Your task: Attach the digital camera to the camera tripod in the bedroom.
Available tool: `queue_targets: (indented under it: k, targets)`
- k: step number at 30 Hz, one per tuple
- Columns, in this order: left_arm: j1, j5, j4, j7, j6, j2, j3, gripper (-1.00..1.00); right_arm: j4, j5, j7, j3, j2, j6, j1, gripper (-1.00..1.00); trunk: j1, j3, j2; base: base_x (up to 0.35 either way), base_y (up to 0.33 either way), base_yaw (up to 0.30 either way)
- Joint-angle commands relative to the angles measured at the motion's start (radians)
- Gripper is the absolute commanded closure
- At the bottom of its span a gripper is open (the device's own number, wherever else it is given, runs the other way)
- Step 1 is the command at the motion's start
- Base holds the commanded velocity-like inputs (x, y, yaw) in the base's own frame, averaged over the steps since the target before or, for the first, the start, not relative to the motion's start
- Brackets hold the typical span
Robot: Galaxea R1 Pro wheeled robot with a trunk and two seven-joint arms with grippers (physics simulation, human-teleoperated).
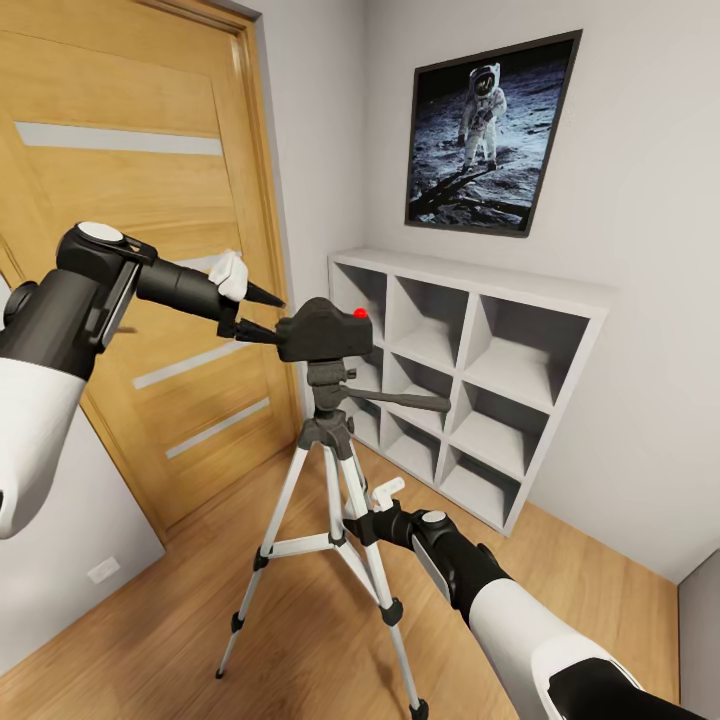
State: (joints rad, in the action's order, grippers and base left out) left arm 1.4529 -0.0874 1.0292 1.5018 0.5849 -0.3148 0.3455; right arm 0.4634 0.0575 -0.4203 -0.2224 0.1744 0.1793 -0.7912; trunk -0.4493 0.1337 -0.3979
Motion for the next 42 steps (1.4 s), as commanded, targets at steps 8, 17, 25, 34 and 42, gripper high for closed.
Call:
queue_targets:
  k: [8, 17, 25, 34, 42]
  targets:
    - [0.001, 0.003, -0.195, -0.122, 0.206, -0.006, -0.180, -1.00, 0.002, 0.012, -0.005, 0.001, 0.000, 0.005, -0.001, 1.00, -0.001, 0.002, -0.002, 0.000, 0.000, 0.000]
    - [0.001, 0.002, -0.567, -0.420, 0.276, -0.014, -0.258, -1.00, 0.003, 0.013, -0.006, 0.001, 0.000, 0.005, -0.001, 1.00, -0.001, 0.002, -0.002, 0.000, 0.000, 0.000]
    - [-0.010, 0.163, -0.882, -0.514, 0.015, -0.076, -0.270, -1.00, 0.003, 0.013, -0.005, 0.001, 0.000, 0.005, -0.001, 1.00, -0.001, 0.002, -0.002, 0.000, 0.000, 0.000]
    - [-0.234, 0.348, -1.024, -0.708, -0.073, -0.113, -0.272, -1.00, 0.002, 0.012, -0.005, 0.001, 0.000, 0.005, -0.001, 1.00, -0.001, 0.002, -0.002, 0.000, 0.000, 0.000]
    - [-0.542, 0.467, -1.028, -1.012, -0.203, -0.067, -0.273, -1.00, 0.001, 0.012, -0.005, 0.001, 0.000, 0.005, 0.000, 1.00, -0.001, 0.002, -0.002, 0.000, 0.000, 0.000]
